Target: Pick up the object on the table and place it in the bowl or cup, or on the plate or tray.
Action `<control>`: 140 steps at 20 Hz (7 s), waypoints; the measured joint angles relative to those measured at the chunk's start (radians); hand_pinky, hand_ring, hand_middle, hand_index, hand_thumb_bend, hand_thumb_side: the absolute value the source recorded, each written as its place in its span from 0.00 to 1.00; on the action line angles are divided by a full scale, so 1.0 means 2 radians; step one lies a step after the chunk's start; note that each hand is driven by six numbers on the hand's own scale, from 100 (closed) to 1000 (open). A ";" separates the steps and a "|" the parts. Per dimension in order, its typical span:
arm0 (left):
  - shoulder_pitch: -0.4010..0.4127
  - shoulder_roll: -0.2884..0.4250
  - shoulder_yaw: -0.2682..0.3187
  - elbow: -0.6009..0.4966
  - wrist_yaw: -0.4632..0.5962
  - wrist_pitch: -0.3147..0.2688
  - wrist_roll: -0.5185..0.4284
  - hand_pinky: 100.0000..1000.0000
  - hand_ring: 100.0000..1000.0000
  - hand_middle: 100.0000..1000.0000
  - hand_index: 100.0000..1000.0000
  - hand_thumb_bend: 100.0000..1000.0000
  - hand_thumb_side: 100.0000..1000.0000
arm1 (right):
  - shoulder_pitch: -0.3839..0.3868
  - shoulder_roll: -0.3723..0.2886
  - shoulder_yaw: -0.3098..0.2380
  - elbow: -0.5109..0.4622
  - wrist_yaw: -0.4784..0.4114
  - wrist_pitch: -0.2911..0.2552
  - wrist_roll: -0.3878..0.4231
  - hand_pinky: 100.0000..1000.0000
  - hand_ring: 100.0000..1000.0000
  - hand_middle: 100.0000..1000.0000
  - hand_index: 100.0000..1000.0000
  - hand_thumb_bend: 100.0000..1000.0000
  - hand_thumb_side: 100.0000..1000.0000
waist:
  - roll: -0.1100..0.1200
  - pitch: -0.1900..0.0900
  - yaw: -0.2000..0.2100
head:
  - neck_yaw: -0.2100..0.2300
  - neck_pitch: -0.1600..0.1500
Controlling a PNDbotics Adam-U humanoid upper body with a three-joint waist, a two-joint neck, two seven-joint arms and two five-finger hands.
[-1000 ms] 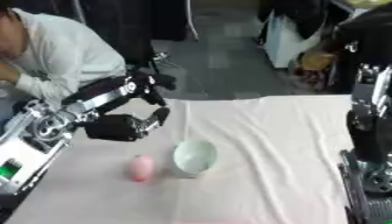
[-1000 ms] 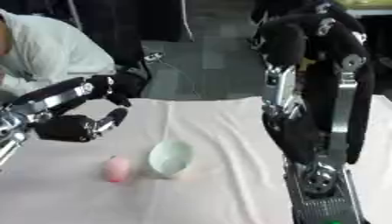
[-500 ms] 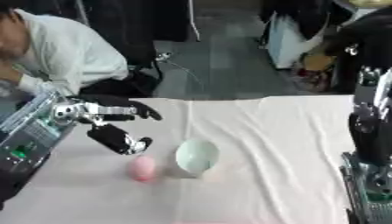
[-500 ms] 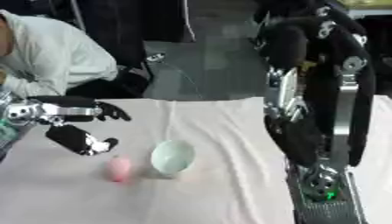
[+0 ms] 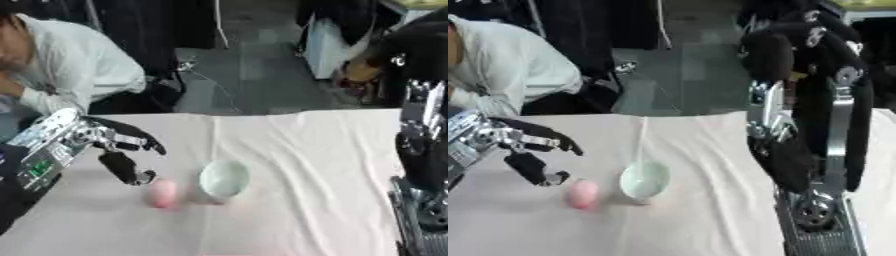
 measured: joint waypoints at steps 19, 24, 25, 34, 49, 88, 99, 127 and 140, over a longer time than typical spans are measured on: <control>-0.029 -0.006 -0.023 0.067 0.076 -0.024 0.000 0.96 1.00 1.00 1.00 0.98 1.00 | 0.000 0.004 0.003 0.000 -0.005 0.002 0.007 0.01 0.35 0.40 0.53 0.00 0.58 | 0.001 0.000 -0.003 | 0.000 0.000; -0.034 -0.010 -0.033 0.078 0.087 -0.020 0.000 0.97 1.00 1.00 1.00 0.99 1.00 | 0.000 0.004 0.003 0.000 -0.007 0.002 0.007 0.00 0.35 0.40 0.53 0.00 0.58 | 0.001 0.000 -0.004 | 0.000 0.000; -0.034 -0.011 -0.036 0.082 0.087 -0.020 0.000 0.97 1.00 1.00 1.00 0.99 1.00 | 0.000 0.004 0.003 0.000 -0.008 0.002 0.007 0.00 0.35 0.40 0.53 0.00 0.58 | 0.002 0.000 -0.004 | 0.000 0.000; -0.038 -0.023 -0.046 0.124 0.082 -0.036 0.000 0.97 1.00 1.00 1.00 0.99 0.97 | 0.000 0.004 0.003 0.000 -0.009 0.001 0.008 0.00 0.35 0.40 0.53 0.00 0.58 | 0.002 0.000 -0.006 | 0.000 0.000; -0.046 -0.046 -0.041 0.192 -0.006 -0.106 0.001 0.96 1.00 1.00 1.00 0.84 0.41 | 0.000 0.007 0.003 0.000 -0.010 0.003 0.010 0.00 0.35 0.41 0.53 0.00 0.57 | 0.002 0.001 -0.008 | 0.000 0.000; -0.086 -0.109 0.029 0.320 -0.125 -0.147 0.021 0.96 1.00 1.00 1.00 0.87 0.45 | -0.007 0.026 0.012 0.000 -0.018 -0.006 0.016 0.00 0.35 0.40 0.52 0.00 0.59 | 0.001 0.019 -0.029 | 0.012 -0.008; -0.095 -0.119 0.043 0.340 -0.151 -0.158 0.032 0.88 0.99 1.00 1.00 0.81 0.42 | -0.009 0.030 0.011 0.000 -0.019 -0.008 0.000 0.01 0.34 0.38 0.50 0.00 0.60 | 0.001 0.020 -0.032 | 0.014 -0.020; -0.085 -0.114 -0.020 0.249 -0.158 -0.152 0.026 1.00 1.00 1.00 1.00 0.85 0.42 | -0.009 0.030 0.006 0.000 -0.018 -0.010 -0.063 0.01 0.32 0.37 0.49 0.00 0.60 | 0.002 0.020 -0.030 | 0.026 -0.011; -0.073 -0.115 -0.008 0.245 -0.129 -0.149 0.023 1.00 1.00 1.00 1.00 1.00 0.88 | -0.009 0.030 0.006 0.000 -0.018 -0.008 -0.062 0.01 0.32 0.37 0.49 0.00 0.60 | 0.002 0.020 -0.030 | 0.027 -0.009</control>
